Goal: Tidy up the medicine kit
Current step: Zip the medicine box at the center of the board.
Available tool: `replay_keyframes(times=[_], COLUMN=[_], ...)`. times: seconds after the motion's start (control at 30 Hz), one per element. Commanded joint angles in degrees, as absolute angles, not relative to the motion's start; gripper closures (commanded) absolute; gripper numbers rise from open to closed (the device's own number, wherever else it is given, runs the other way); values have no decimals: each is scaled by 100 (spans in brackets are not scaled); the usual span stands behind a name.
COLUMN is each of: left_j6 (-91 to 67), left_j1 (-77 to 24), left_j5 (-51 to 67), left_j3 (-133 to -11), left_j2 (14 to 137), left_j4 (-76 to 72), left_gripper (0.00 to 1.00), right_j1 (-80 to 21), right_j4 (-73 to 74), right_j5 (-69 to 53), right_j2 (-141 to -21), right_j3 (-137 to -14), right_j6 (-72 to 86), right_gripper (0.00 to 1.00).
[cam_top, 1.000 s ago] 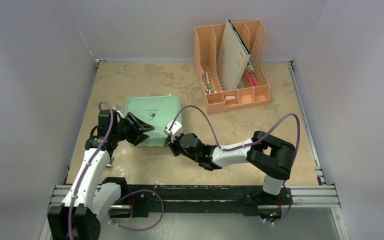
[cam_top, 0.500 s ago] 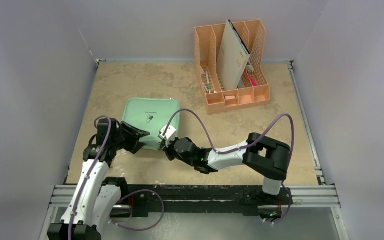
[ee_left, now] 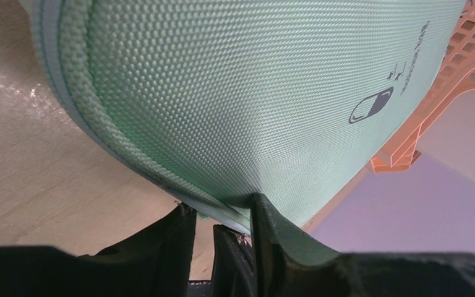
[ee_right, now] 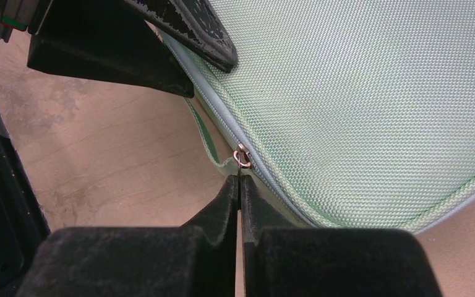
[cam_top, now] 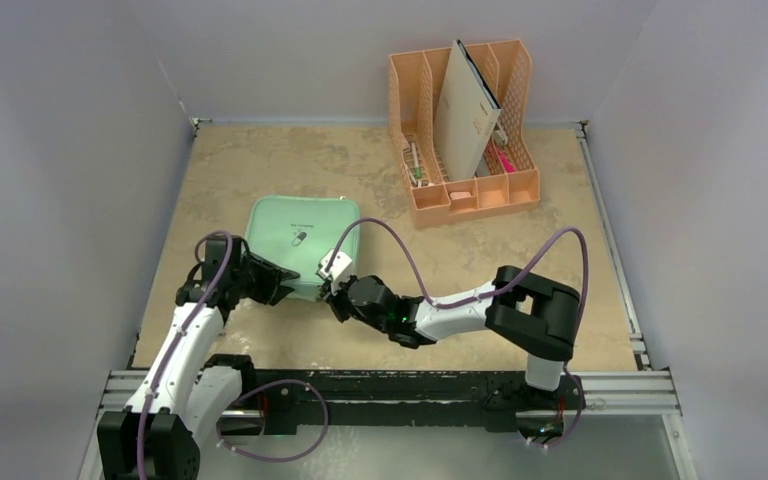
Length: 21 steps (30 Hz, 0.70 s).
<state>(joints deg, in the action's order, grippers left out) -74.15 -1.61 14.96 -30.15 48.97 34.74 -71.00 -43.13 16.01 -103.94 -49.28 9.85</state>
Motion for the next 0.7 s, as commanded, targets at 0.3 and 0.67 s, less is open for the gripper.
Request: replay_keyframes(times=[0.3,0.67], left_j6=[-7426,-7208], left_j1=[-173,-167], left_j5=[615,513], left_j3=[-2936,-2913], left_j2=[5192,5379], left_j4=[3414,3347], left_gripper=[84,85], right_j1=[-7141,-6859], right_j4=[-4516,-4467], right_j5=[1866,2177], right_j2=[-10090,-9635], right_j3=[-4584,-4049], right_j6=[599,242], right_gripper=[100,100])
